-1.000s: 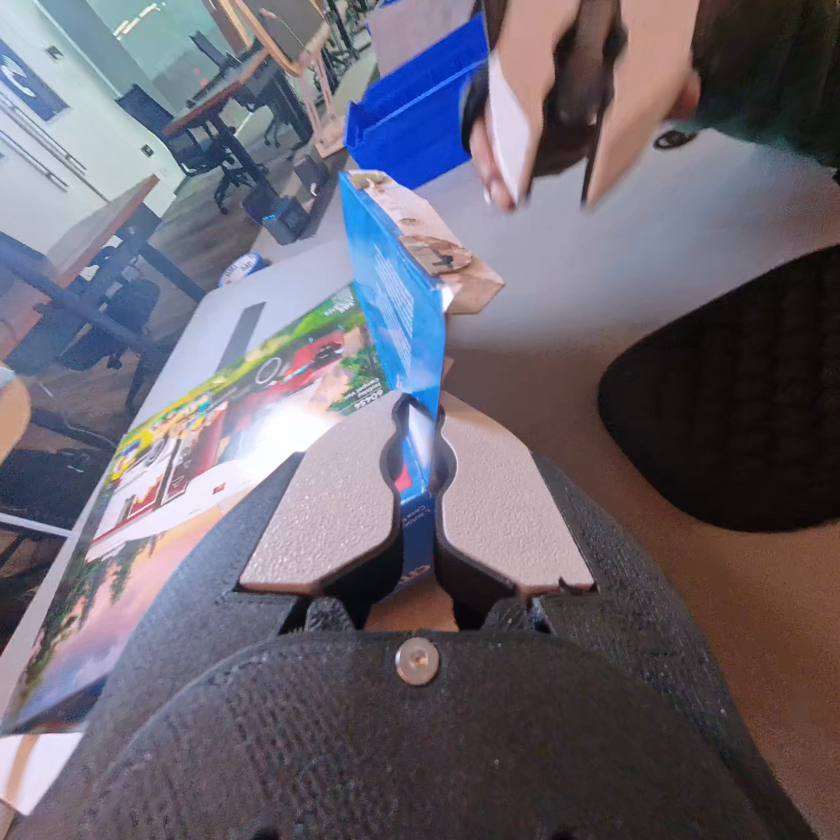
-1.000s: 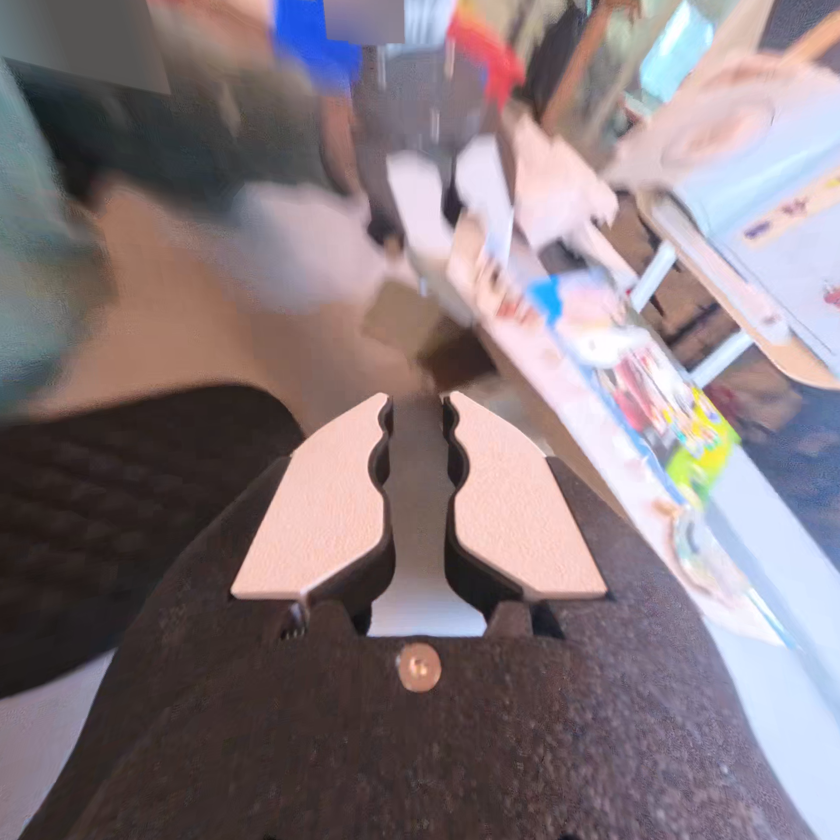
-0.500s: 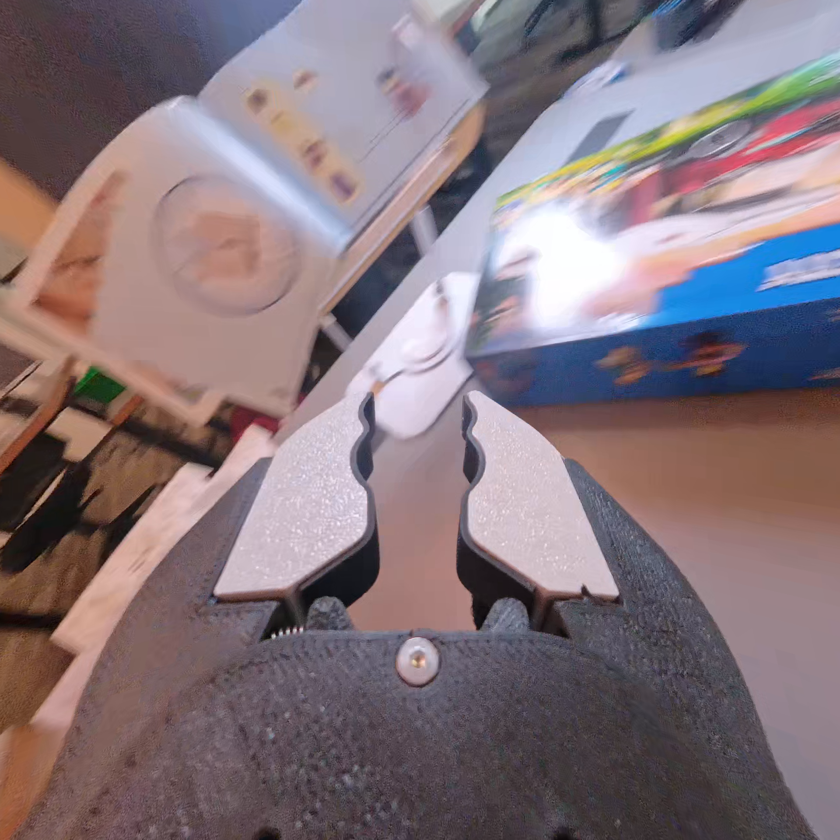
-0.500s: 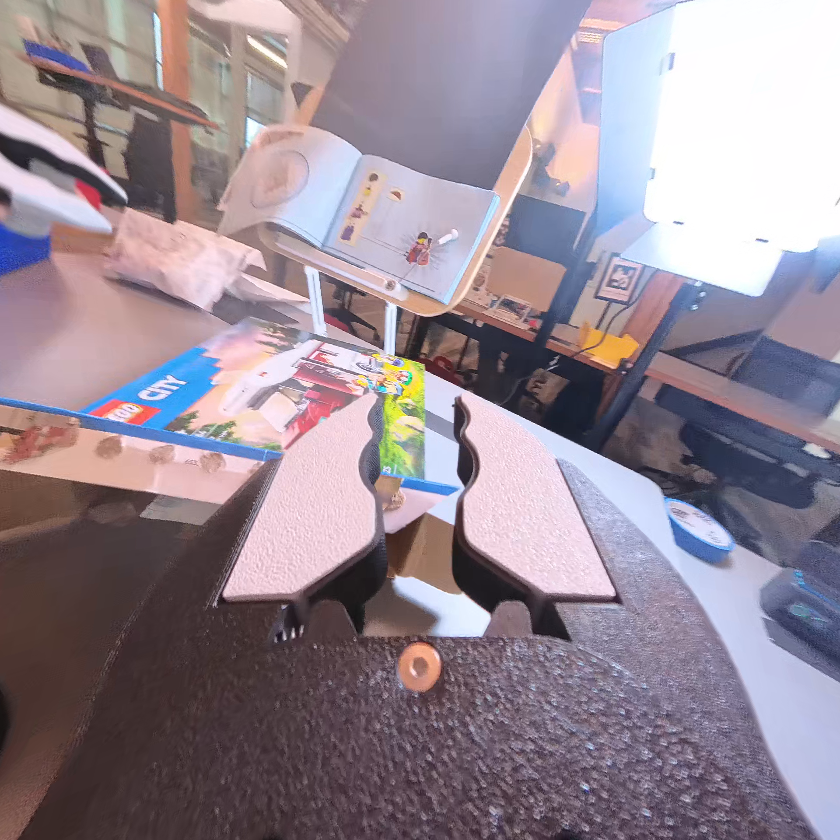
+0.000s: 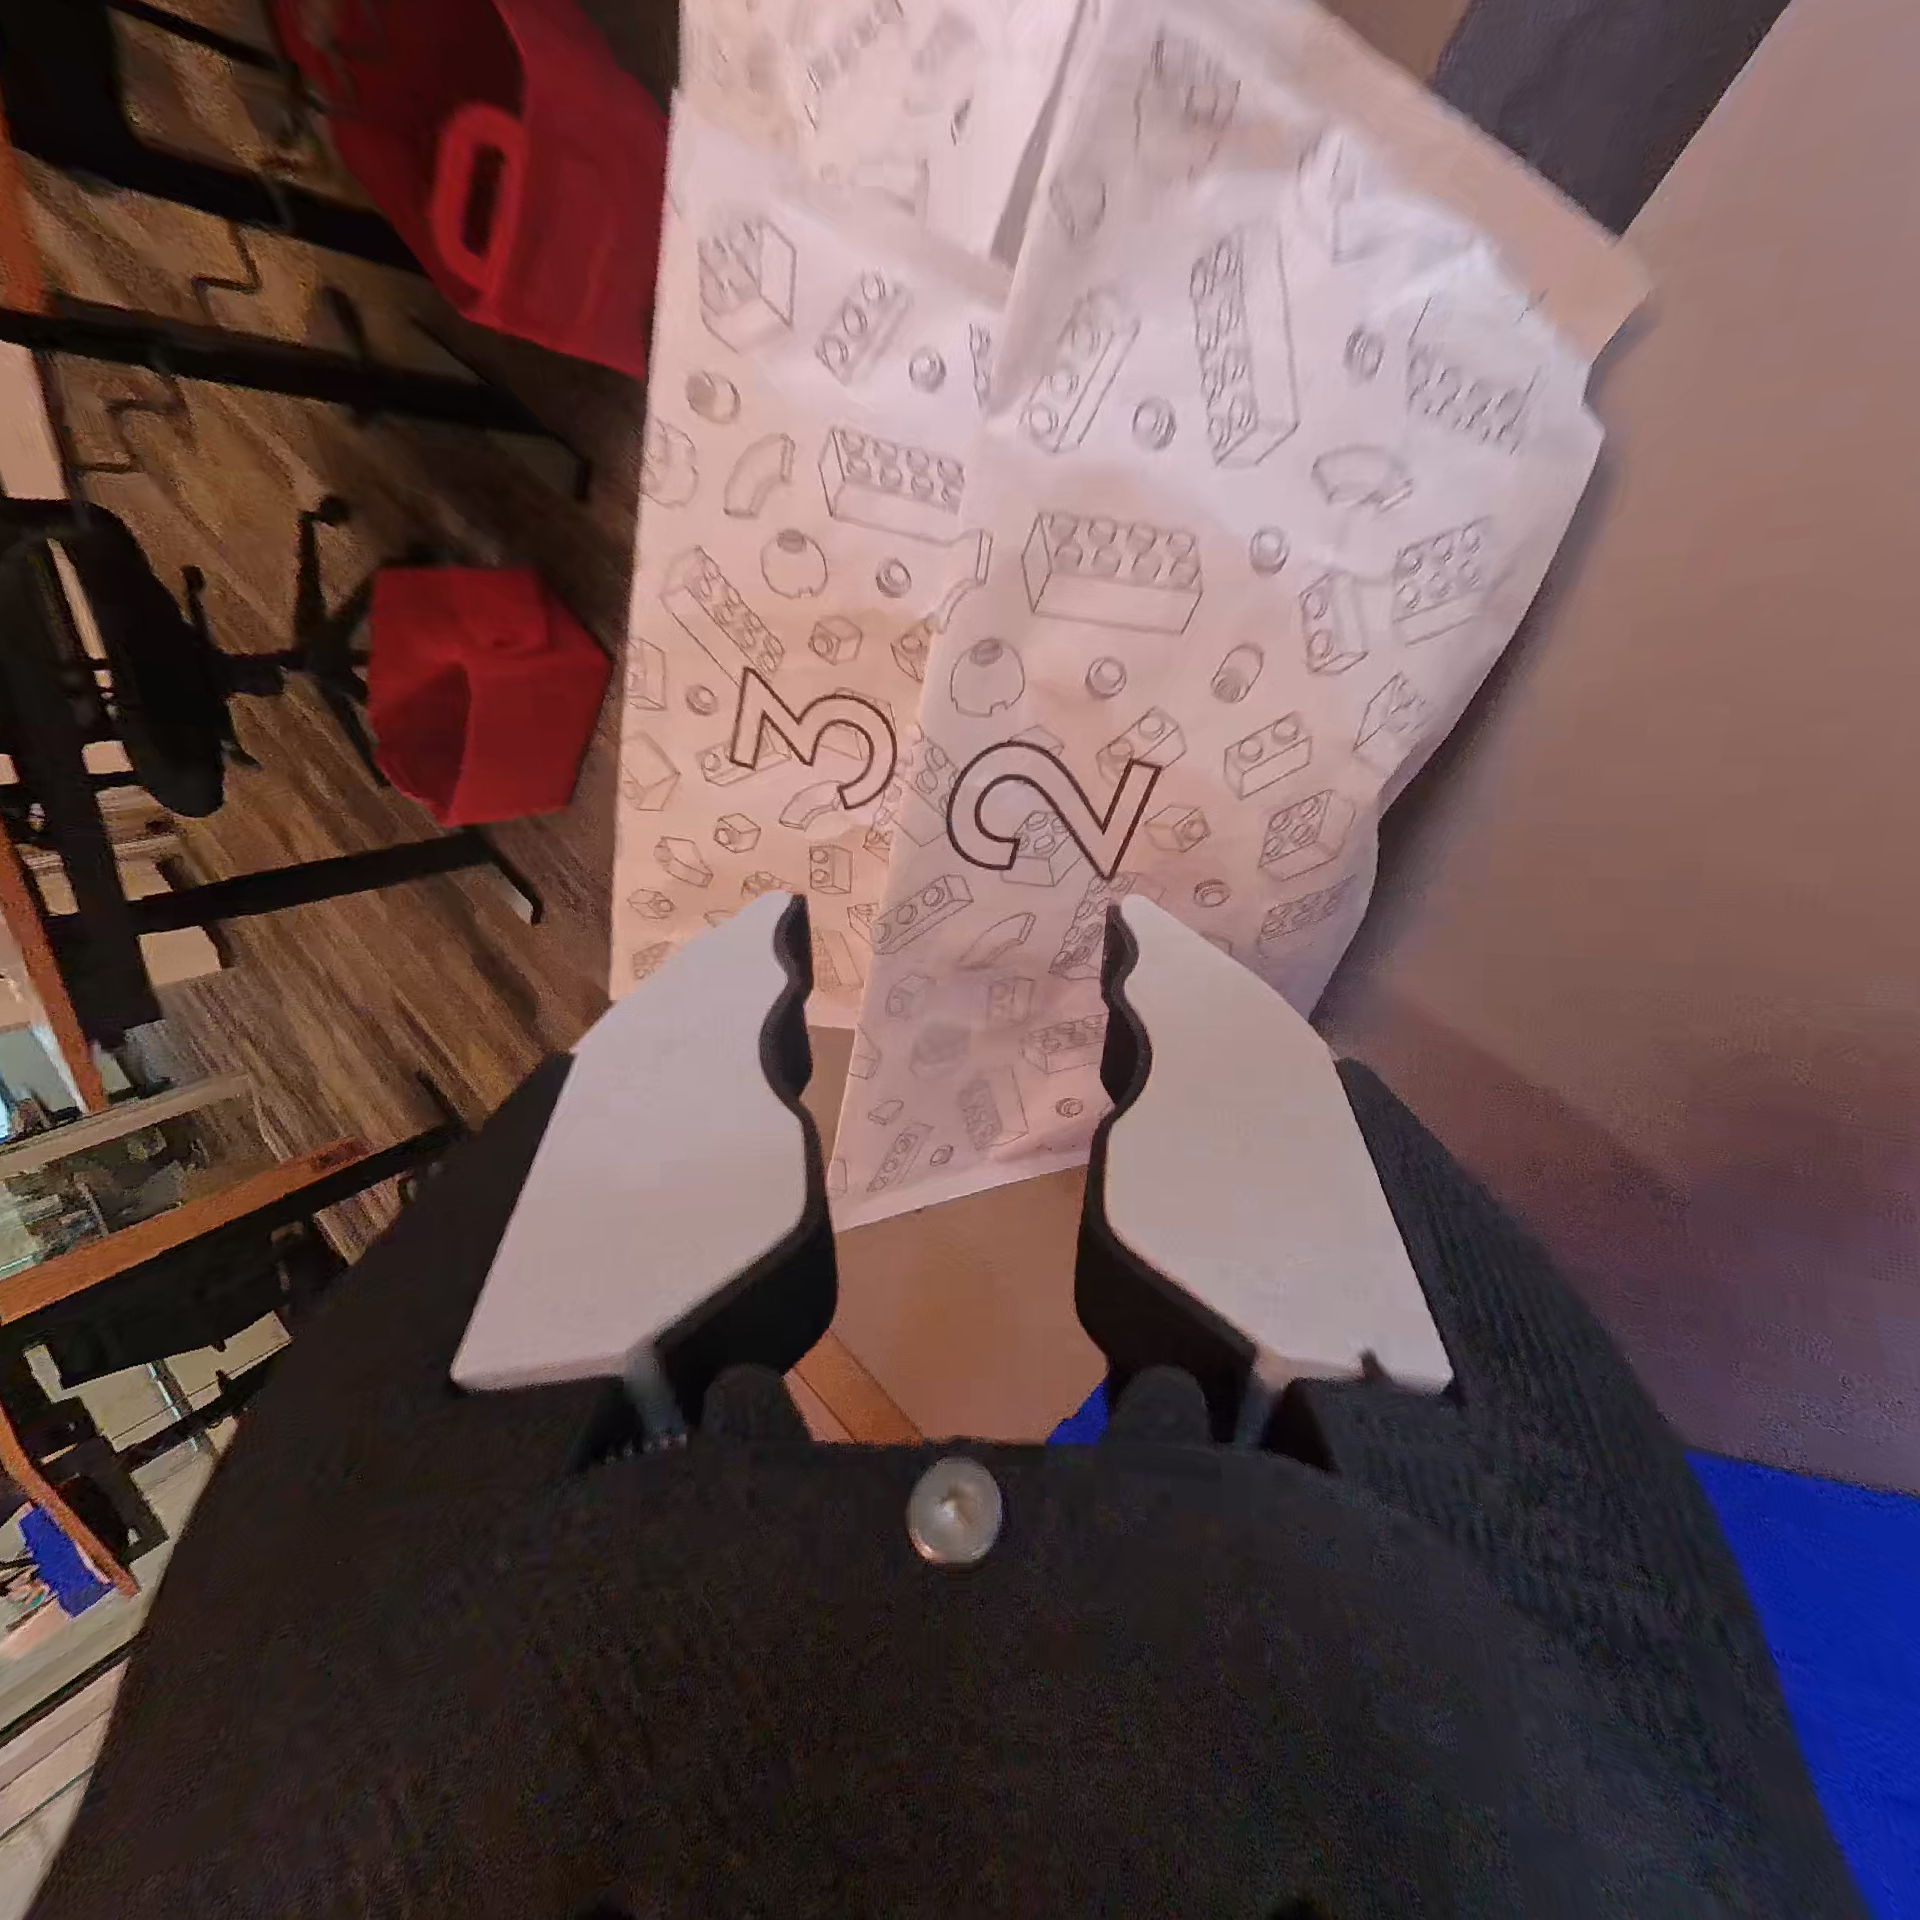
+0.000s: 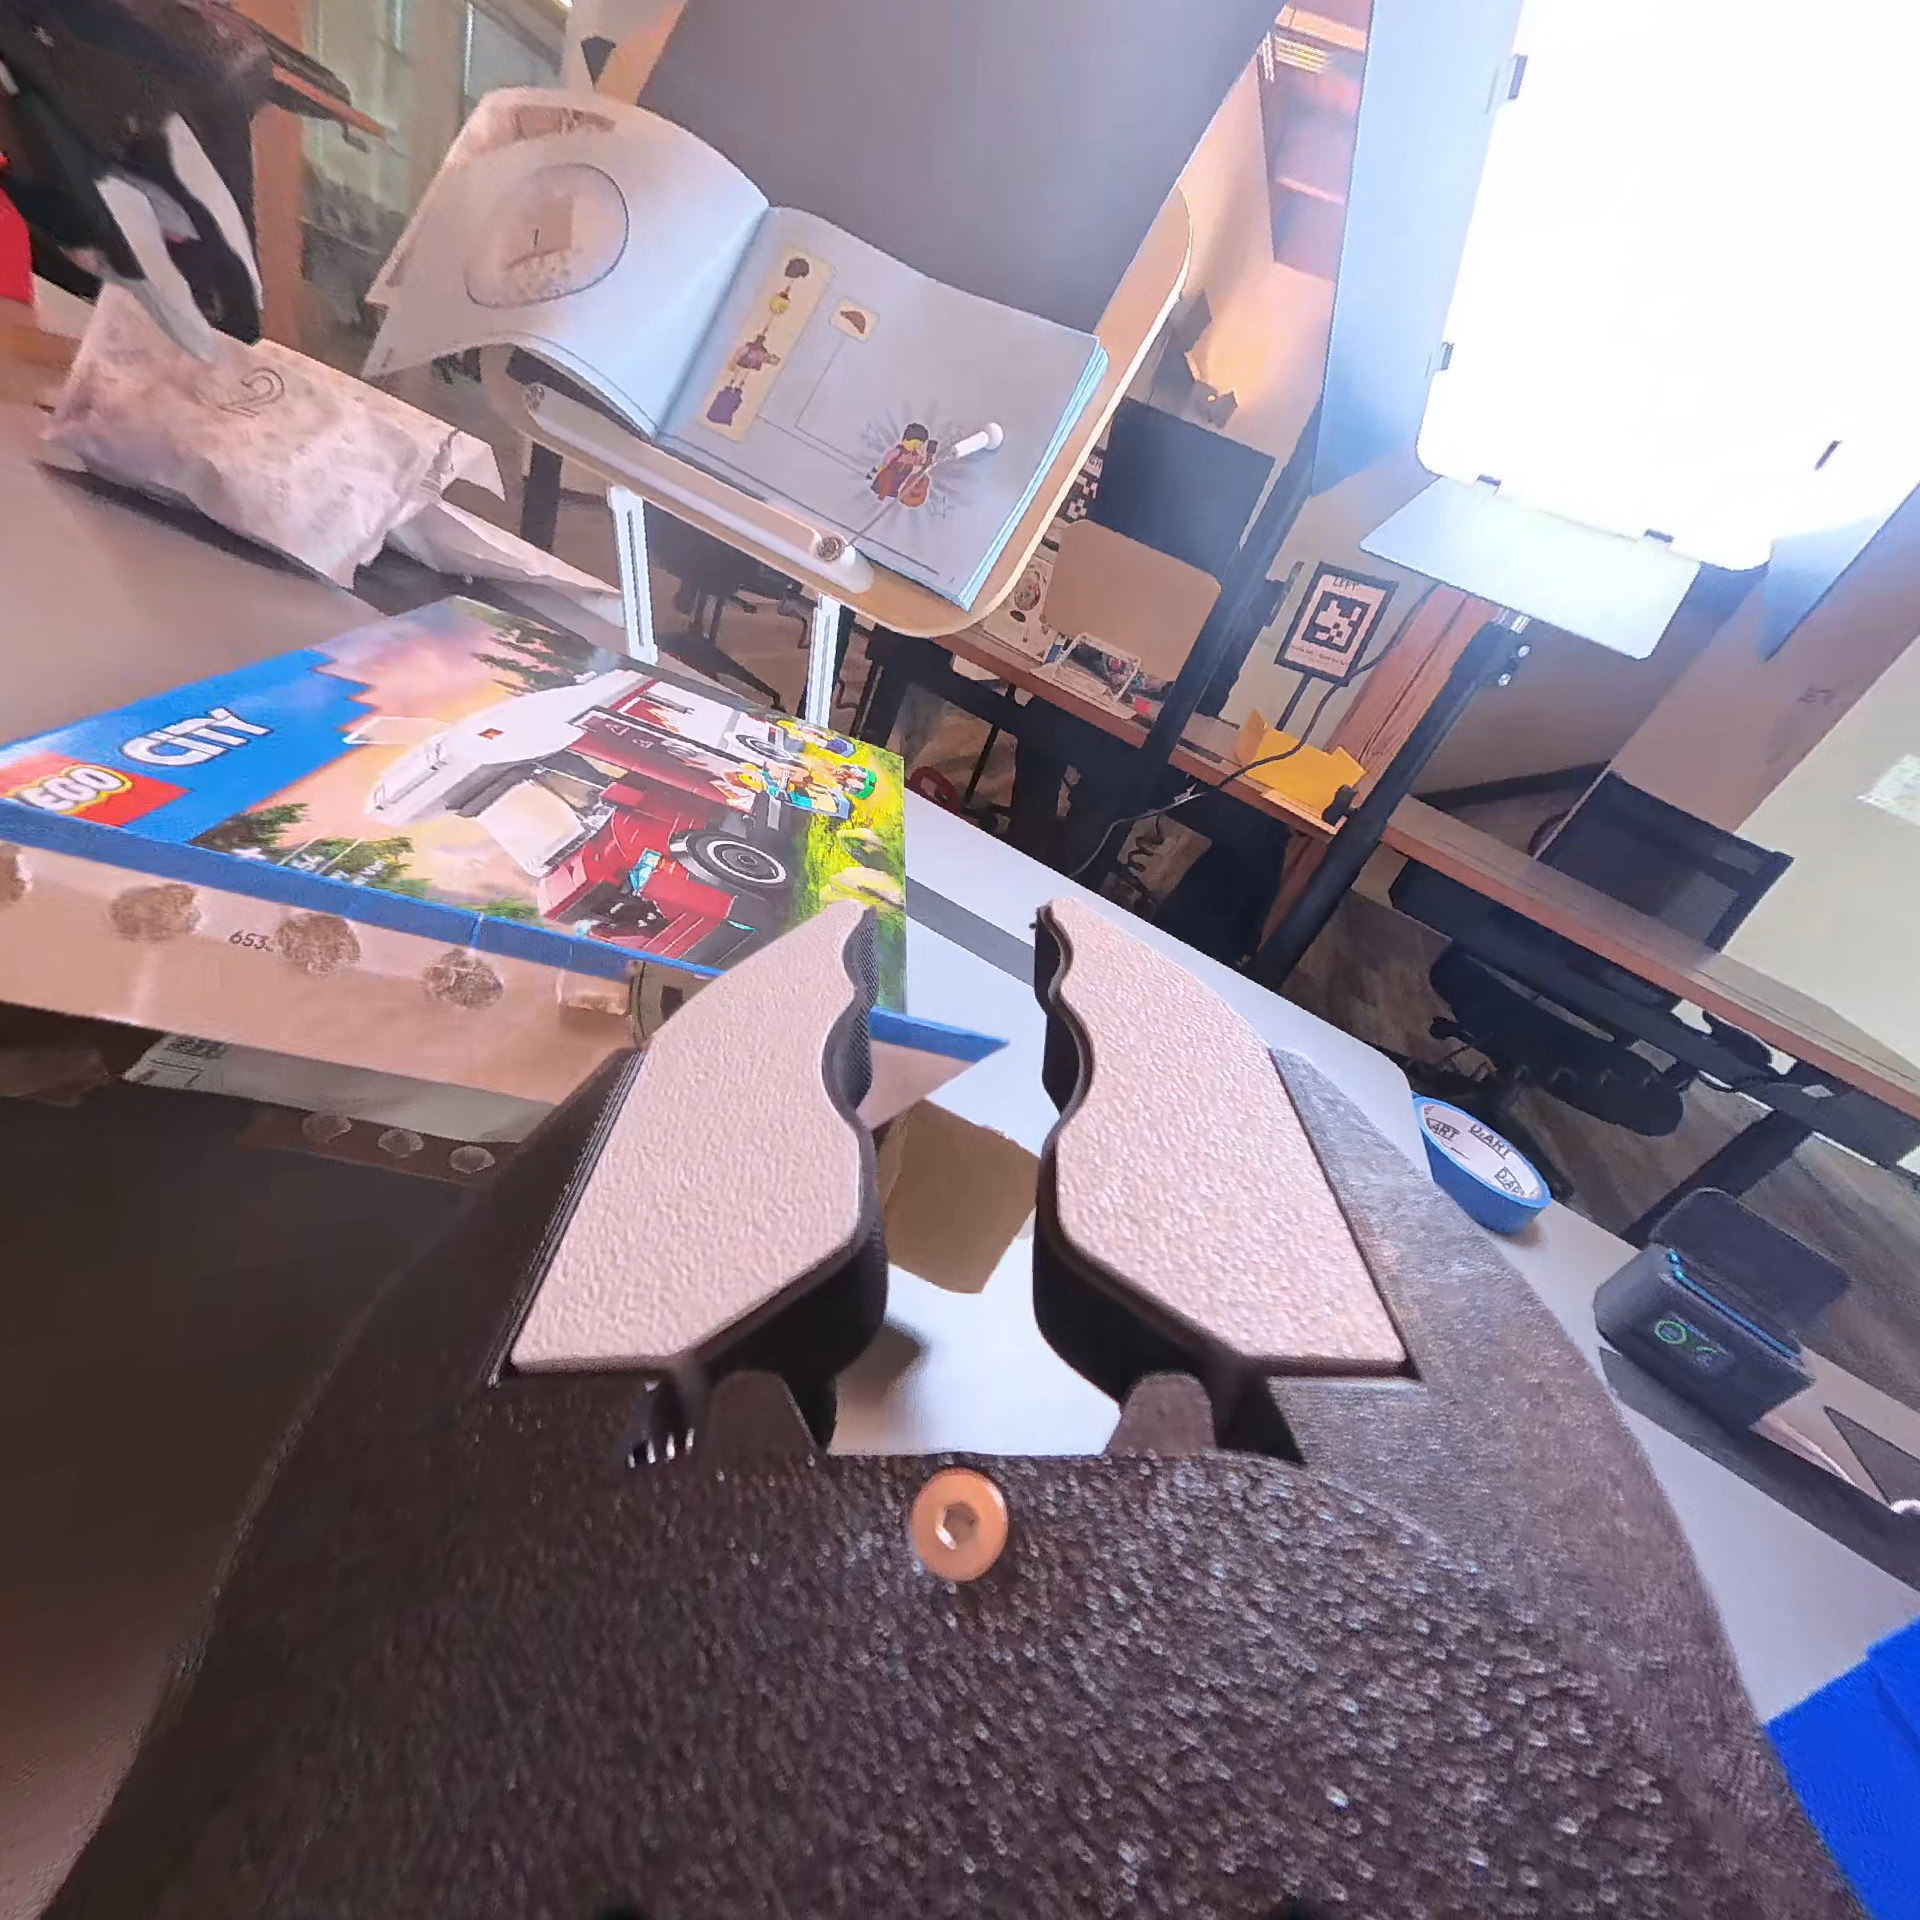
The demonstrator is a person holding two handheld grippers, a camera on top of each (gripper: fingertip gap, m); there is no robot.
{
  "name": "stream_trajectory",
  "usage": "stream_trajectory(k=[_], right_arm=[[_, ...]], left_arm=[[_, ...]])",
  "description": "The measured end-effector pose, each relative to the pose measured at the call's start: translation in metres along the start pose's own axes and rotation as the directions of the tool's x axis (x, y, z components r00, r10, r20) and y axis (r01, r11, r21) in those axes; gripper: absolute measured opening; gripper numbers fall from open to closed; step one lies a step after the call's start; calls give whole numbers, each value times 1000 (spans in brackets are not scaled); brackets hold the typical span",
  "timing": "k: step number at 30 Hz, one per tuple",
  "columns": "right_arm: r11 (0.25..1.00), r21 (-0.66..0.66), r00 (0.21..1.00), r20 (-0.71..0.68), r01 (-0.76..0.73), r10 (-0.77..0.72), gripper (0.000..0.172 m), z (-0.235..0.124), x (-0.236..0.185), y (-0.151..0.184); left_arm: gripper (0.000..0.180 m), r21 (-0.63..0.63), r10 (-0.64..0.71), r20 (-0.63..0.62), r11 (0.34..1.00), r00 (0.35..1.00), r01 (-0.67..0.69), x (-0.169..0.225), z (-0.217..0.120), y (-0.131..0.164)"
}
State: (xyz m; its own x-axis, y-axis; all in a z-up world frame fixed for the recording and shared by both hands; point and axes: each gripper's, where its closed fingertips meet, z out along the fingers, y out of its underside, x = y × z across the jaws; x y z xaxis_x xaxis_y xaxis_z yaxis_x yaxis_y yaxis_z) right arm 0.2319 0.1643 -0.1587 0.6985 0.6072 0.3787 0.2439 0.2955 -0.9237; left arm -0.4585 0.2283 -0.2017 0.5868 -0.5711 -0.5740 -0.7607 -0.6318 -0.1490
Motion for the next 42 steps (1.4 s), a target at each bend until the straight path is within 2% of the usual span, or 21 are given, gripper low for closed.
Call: stream_trajectory(k=[3, 5, 6, 7, 11, 15, 20, 24, 27, 31, 33, 35, 37, 38, 42], right_arm=[[1000, 25, 1000, -5, -12, 12, 29, 0, 1, -4], [999, 35, 999, -17, -27, 27, 29, -2, 3, -8], [999, 40, 999, -24, -24, 25, 28, -3, 4, -9], [999, 43, 999, -33, -16, 17, 28, -4, 4, -11], [997, 69, 998, -53, 24, -21, 27, -11, 4, -22], [990, 130, 998, -48, 47, -41, 26, -21, -1, -44], [981, 184, 998, 9, 55, -58, 26, -31, -23, -71], [988, 153, 969, 246, -28, -10, 44, -38, -79, -98], [991, 137, 910, 411, 1, -58, 61, -46, -131, -119], [994, 80, 811, 576, 71, -104, 79, -55, -184, -124], [994, 66, 774, 623, 91, -113, 71, -63, -198, -124], [988, 70, 775, 614, 135, -149, 30, -71, -199, -119], [986, 58, 783, 601, 159, -162, 9, -81, -192, -110], [988, 55, 788, 597, 148, -151, 1, -87, -187, -107], [999, -10, 768, 640, -39, 37, 0, -114, -172, -99]], left_arm=[[53, -44, 24, -72, 999, 997, -27, 0, 21, 9], [31, -65, 44, -97, 997, 994, -51, 6, 30, 12], [11, -66, 79, -94, 994, 992, -85, 7, 29, 12], [3, -51, 99, -120, 993, 988, -106, 14, 25, 10], [2, 1, 160, -155, 987, 975, -162, 42, -16, 4], [2, 35, 273, -36, 962, 961, -271, 69, -80, -7], [2, 219, 286, 68, 930, 956, -294, 123, -174, -53], [2, 354, 301, 74, 884, 951, -307, 199, -228, -106], [1, 470, 369, 36, 814, 929, -341, 266, -261, -153], [1, 600, 490, -3, 698, 872, -391, 344, -300, -209], [1, 645, 546, 16, 634, 837, -426, 372, -317, -230], [1, 672, 610, 41, 569, 791, -474, 397, -327, -241], [1, 695, 652, 47, 523, 757, -493, 416, -328, -244], [1, 731, 649, 37, 501, 760, -464, 425, -330, -246], [4, 870, 606, -4, 394, 795, -296, 449, -349, -260]])
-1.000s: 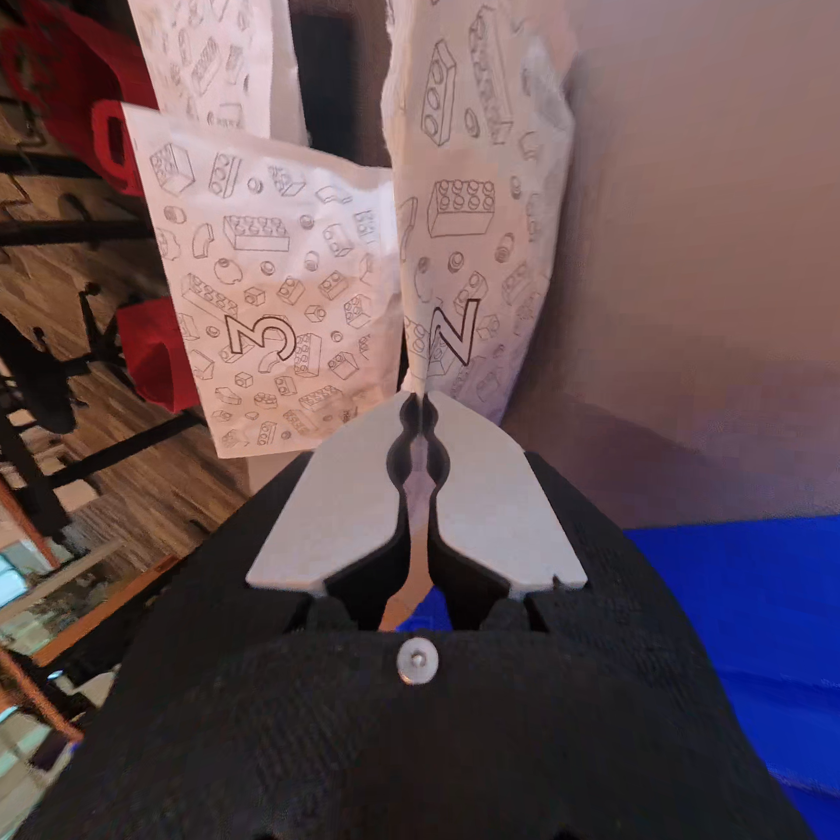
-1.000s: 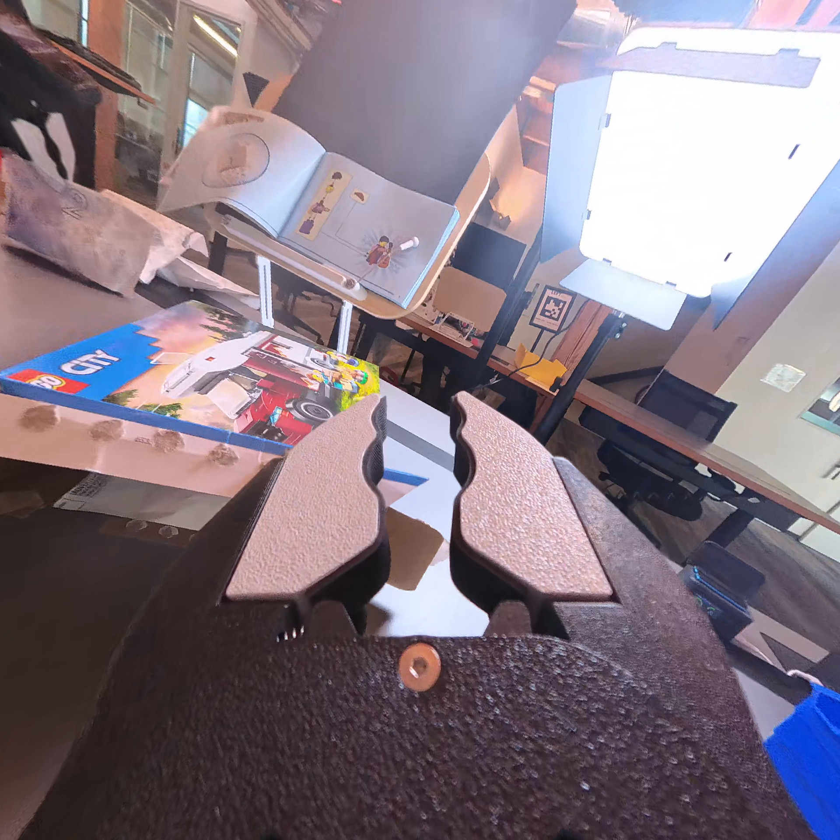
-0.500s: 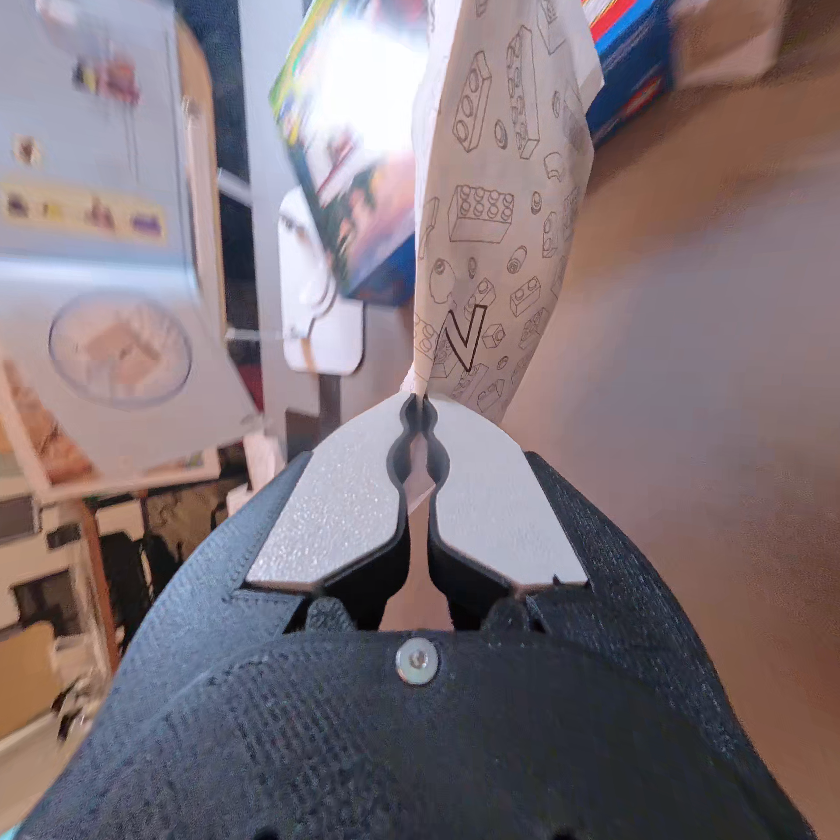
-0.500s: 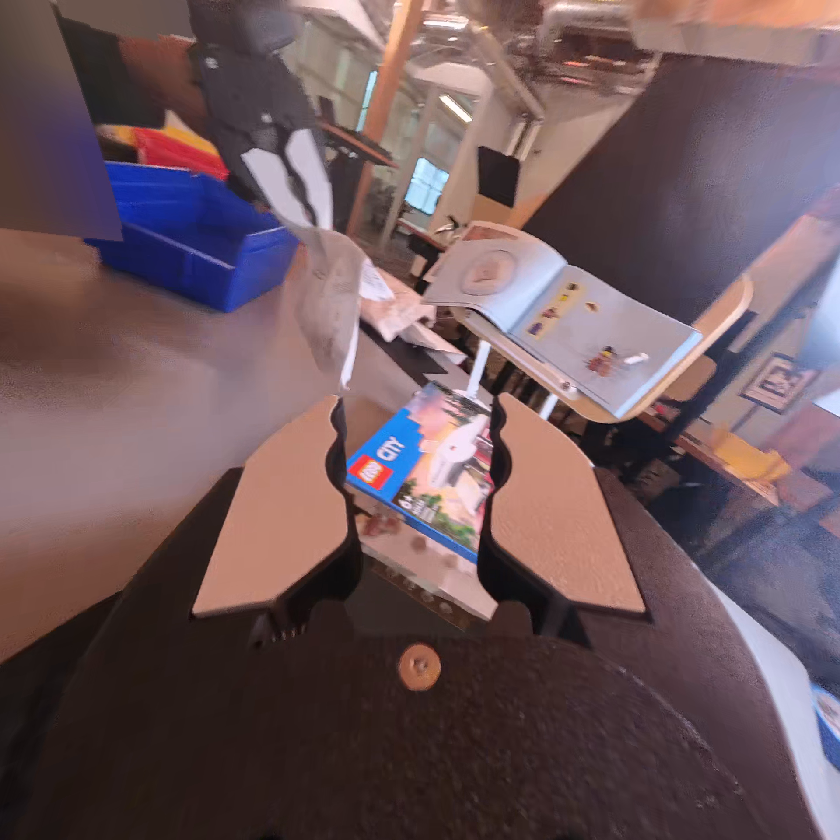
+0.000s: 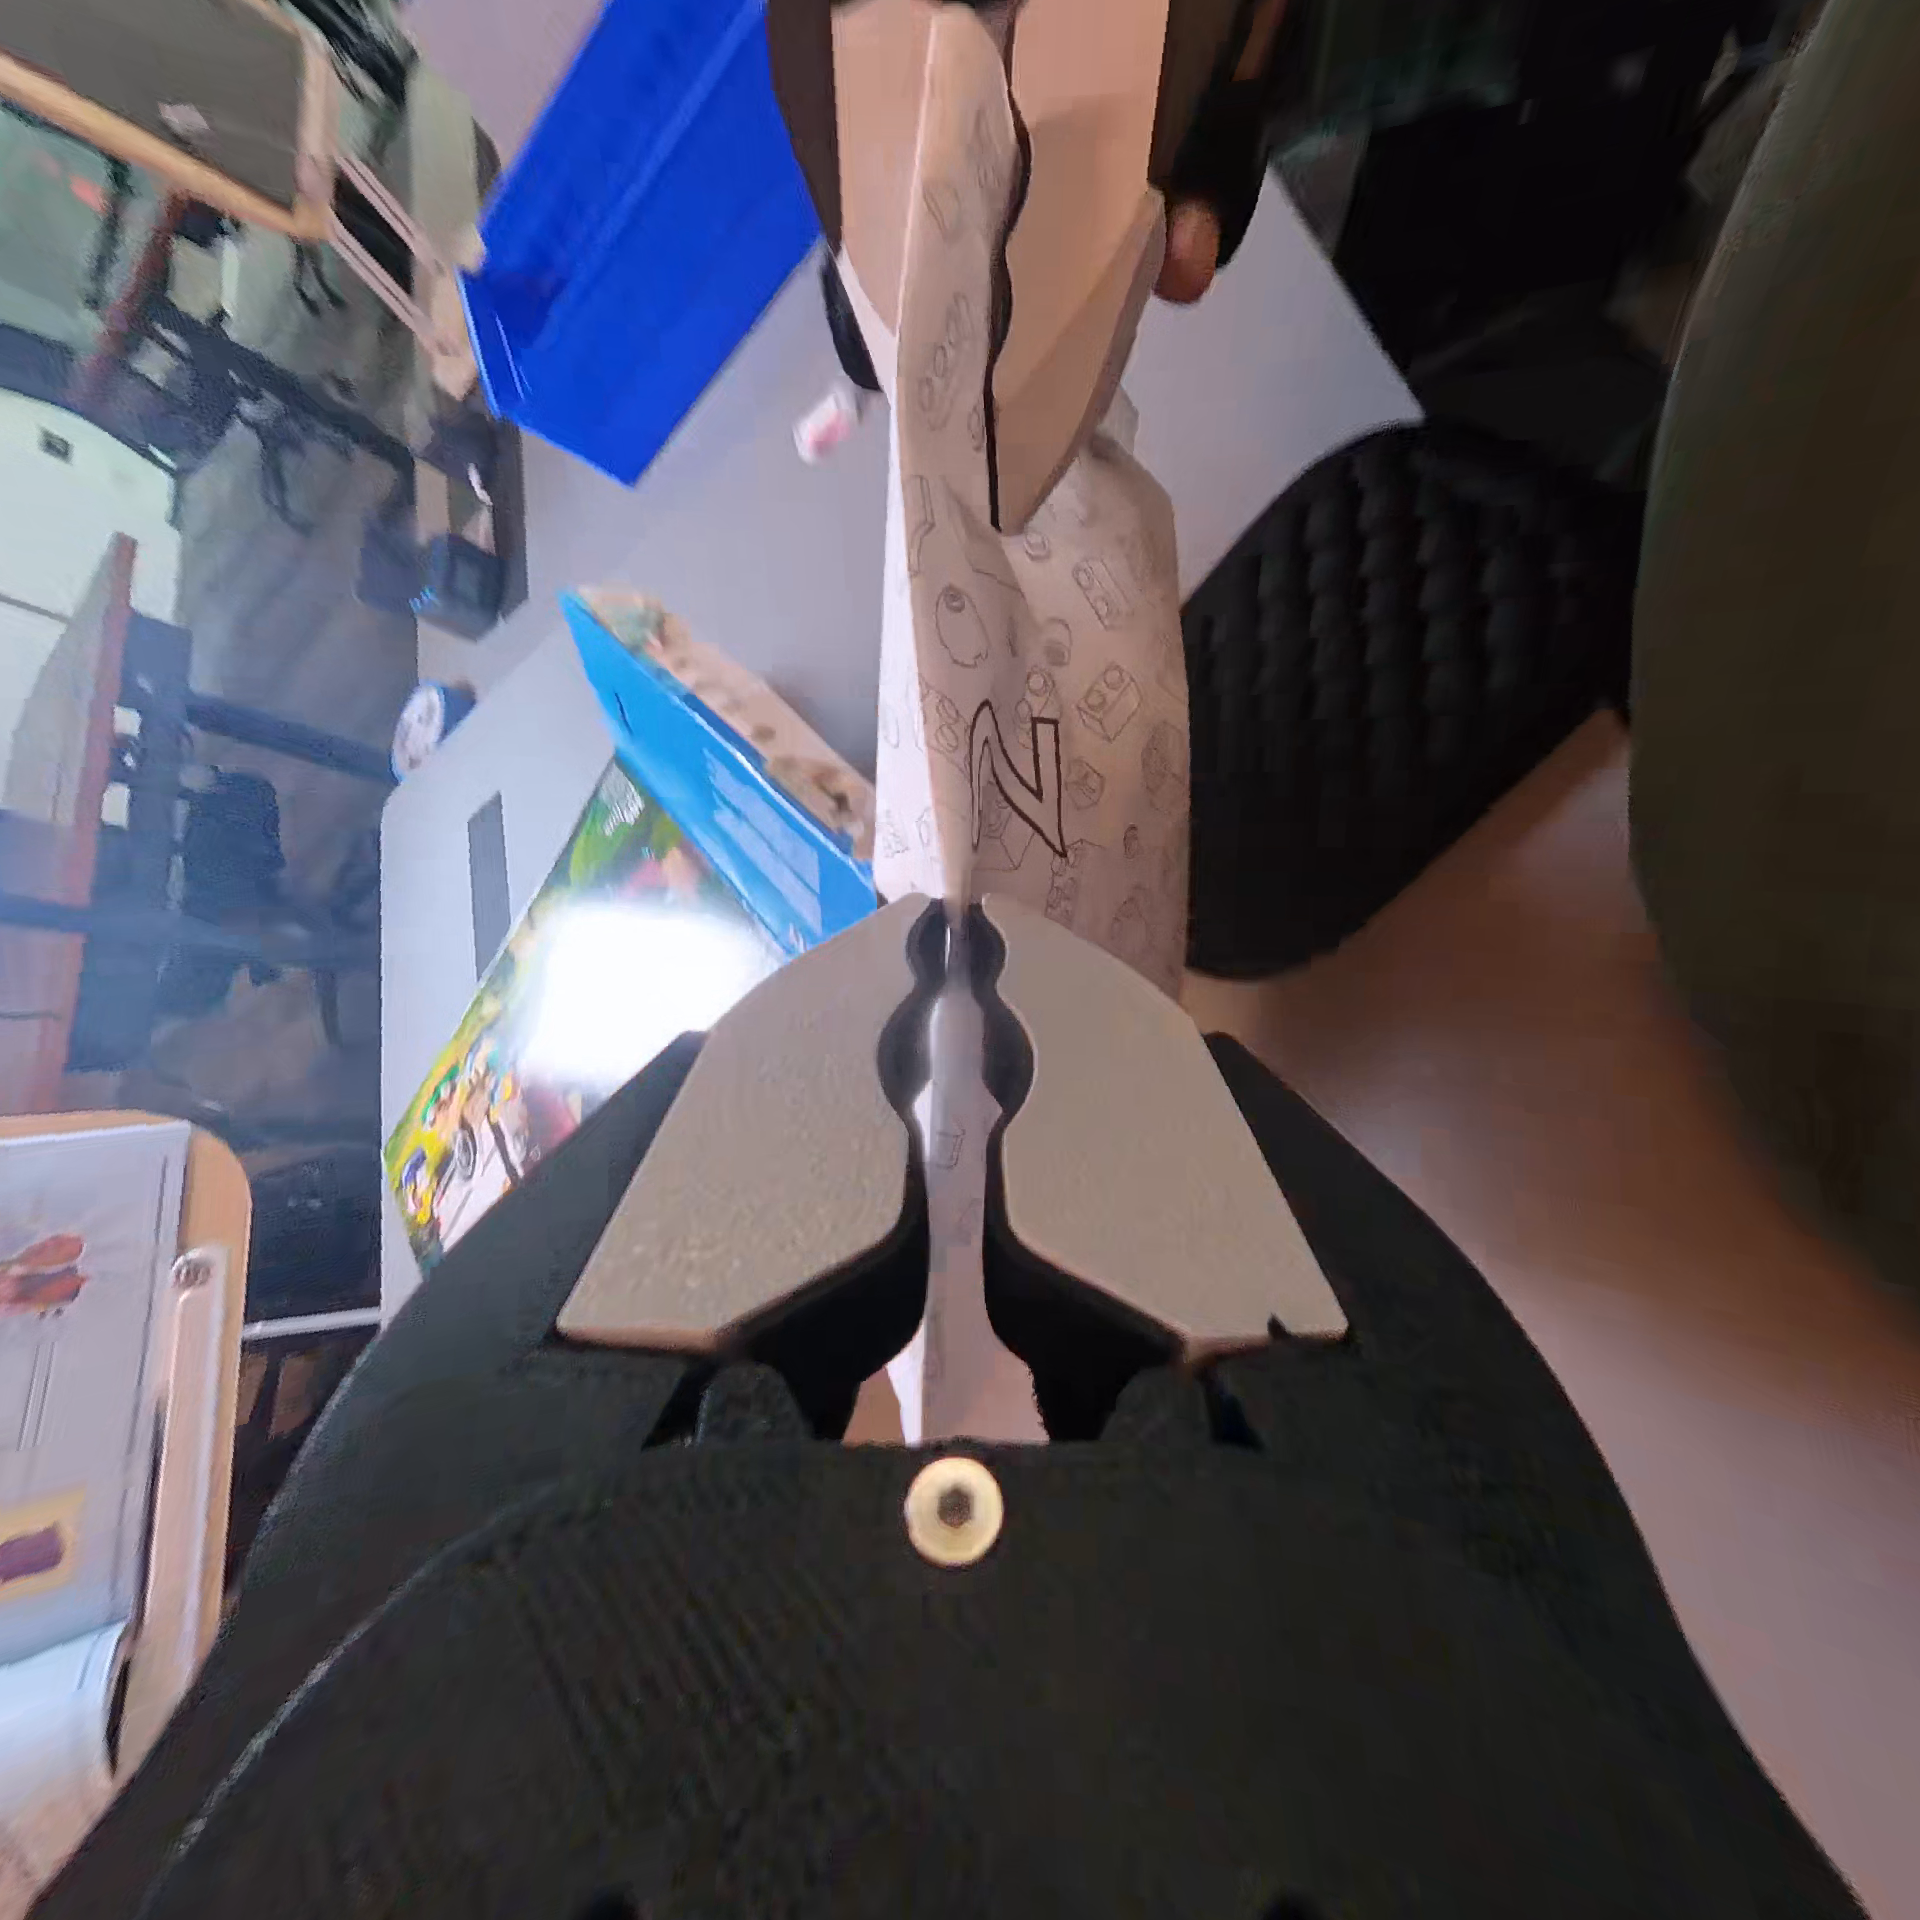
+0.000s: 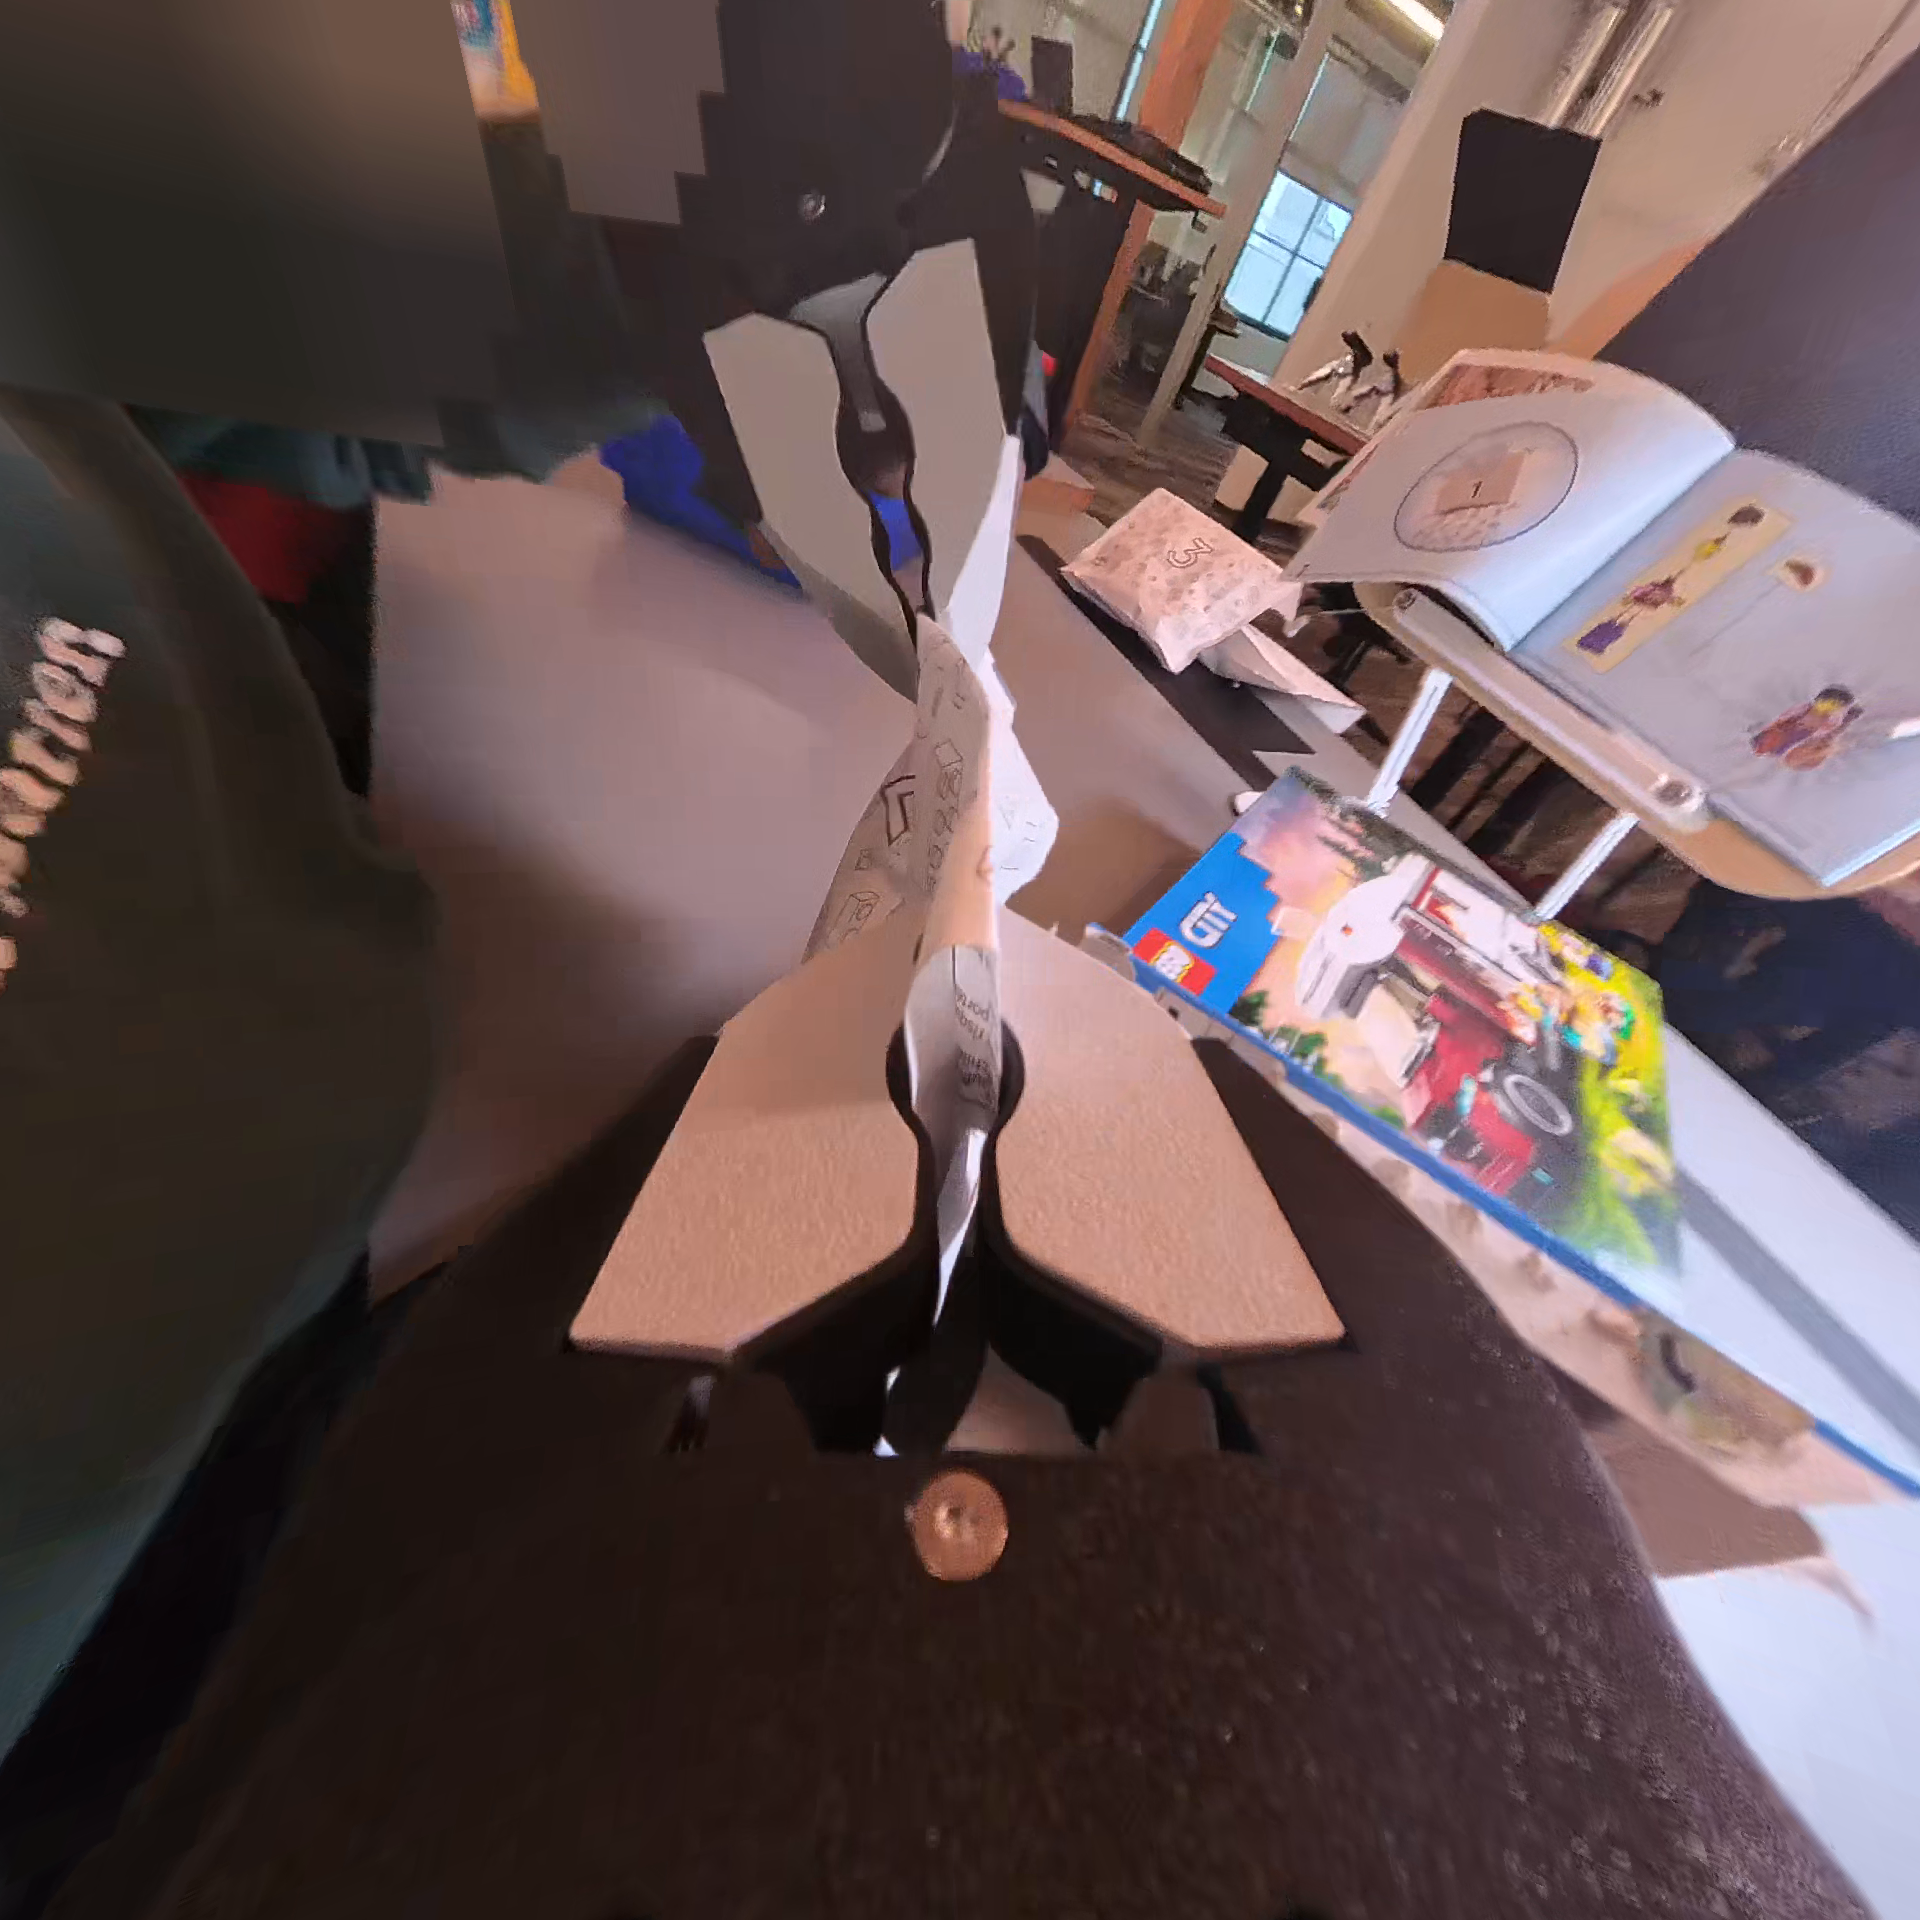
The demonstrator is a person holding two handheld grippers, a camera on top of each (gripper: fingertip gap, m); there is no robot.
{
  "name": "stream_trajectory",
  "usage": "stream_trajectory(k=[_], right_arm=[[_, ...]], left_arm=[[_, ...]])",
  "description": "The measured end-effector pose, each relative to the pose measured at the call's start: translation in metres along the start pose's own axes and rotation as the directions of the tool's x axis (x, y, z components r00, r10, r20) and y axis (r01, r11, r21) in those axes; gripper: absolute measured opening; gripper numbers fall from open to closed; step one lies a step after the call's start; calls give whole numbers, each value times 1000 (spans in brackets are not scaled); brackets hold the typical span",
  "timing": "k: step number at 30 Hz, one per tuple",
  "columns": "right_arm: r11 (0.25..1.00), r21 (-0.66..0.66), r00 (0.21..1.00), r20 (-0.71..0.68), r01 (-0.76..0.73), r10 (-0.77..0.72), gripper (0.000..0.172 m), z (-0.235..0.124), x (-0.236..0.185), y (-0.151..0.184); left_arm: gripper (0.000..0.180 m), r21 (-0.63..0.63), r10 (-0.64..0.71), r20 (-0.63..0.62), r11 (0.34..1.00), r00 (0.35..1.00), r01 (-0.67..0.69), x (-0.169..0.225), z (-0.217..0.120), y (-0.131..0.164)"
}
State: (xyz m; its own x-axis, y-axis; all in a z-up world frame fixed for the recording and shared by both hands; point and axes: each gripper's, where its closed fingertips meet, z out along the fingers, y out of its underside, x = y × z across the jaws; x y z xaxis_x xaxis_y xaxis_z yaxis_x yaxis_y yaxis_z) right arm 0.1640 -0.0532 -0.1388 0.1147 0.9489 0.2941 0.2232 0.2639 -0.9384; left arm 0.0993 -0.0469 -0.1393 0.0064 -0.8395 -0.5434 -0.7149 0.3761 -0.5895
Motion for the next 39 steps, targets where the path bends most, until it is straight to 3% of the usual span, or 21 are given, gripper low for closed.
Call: stream_trajectory(k=[5, 10, 12, 13, 15, 16, 17, 20, 22, 25, 29, 31, 34, 39], right_arm=[[975, 82, 978, -11, -208, 210, 0, -65, 7, -1], [960, 116, 935, -222, -255, 275, 0, -139, 31, 12], [965, 127, 918, -302, -230, 258, 0, -159, 39, 15], [968, 133, 909, -337, -213, 247, 0, -167, 43, 16], [970, 146, 891, -386, -196, 238, 0, -178, 50, 18], [969, 155, 885, -400, -192, 239, 0, -182, 53, 19], [968, 159, 881, -407, -192, 242, 0, -184, 55, 22], [973, 146, 888, -402, -178, 223, 0, -182, 57, 28], [985, 120, 903, -398, -123, 162, 0, -177, 57, 28], [998, 59, 913, -405, -20, 42, 0, -165, 61, 21], [974, -56, 877, -425, 221, -223, 0, -141, 70, -9], [908, -157, 810, -411, 389, -418, 0, -123, 75, -26], [710, -311, 636, -315, 632, -704, 0, -86, 76, -35], [496, -368, 460, -186, 786, -868, 0, -21, 69, -21]], left_arm=[[24, 219, -80, 162, 975, 984, 43, -15, -7, -22], [61, 153, -162, 245, 980, 956, 127, -19, 36, 10], [66, 36, -80, 320, 997, 944, 72, -19, 65, 24], [63, -71, 23, 402, 997, 915, 6, -27, 76, 37], [42, -291, 320, 531, 938, 785, -186, -49, 83, 52], [18, -346, 427, 533, 898, 730, -272, -53, 86, 52], [13, -345, 447, 529, 890, 721, -299, -55, 89, 51], [2, -169, 163, 522, 982, 837, -86, -65, 82, 49], [2, -20, -76, 475, 995, 877, 97, -80, 66, 46], [2, 187, -333, 403, 942, 852, 280, -103, 42, 36], [2, 309, -451, 314, 881, 836, 359, -116, 28, 23], [2, 356, -482, 281, 856, 830, 376, -121, 24, 16], [1, 415, -514, 251, 823, 820, 388, -131, 13, 5], [1, 491, -553, 182, 768, 813, 412, -139, -5, -6]])
